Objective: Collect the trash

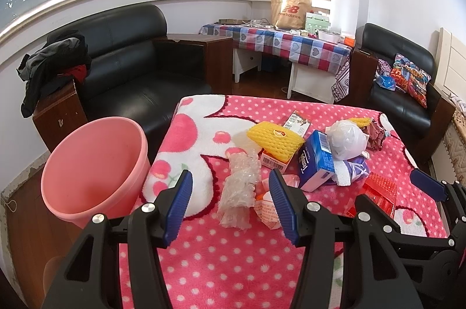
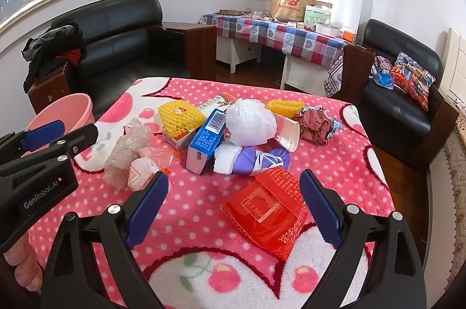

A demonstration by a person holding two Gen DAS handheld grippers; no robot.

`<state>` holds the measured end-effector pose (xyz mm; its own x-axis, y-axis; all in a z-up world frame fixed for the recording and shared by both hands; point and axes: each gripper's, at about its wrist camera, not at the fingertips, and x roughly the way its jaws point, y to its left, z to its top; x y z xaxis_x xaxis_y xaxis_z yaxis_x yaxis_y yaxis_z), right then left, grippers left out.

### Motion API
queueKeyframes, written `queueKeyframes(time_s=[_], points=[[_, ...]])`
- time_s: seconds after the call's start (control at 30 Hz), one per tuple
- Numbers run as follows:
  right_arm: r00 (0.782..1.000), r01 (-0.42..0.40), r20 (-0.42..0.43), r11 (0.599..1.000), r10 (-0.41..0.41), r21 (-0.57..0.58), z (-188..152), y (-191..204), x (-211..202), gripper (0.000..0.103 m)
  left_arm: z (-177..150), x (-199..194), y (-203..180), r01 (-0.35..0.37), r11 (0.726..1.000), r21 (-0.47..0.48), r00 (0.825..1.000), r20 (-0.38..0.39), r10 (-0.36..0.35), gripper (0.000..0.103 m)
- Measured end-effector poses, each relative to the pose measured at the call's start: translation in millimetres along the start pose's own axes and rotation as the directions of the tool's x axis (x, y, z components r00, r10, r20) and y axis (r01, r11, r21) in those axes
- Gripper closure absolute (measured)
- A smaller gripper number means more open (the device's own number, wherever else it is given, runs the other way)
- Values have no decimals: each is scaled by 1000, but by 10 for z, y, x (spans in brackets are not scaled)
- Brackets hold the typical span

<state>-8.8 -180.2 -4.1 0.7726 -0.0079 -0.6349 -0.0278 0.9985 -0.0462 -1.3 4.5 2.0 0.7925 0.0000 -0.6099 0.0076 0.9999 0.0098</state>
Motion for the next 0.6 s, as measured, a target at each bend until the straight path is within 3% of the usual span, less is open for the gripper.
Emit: queueKeyframes(time_s=[0.6], points=[[1000, 2, 2, 1000, -2, -3, 5, 14, -15, 11, 0, -2, 3, 1, 1000, -1, 1000, -1, -1, 48]])
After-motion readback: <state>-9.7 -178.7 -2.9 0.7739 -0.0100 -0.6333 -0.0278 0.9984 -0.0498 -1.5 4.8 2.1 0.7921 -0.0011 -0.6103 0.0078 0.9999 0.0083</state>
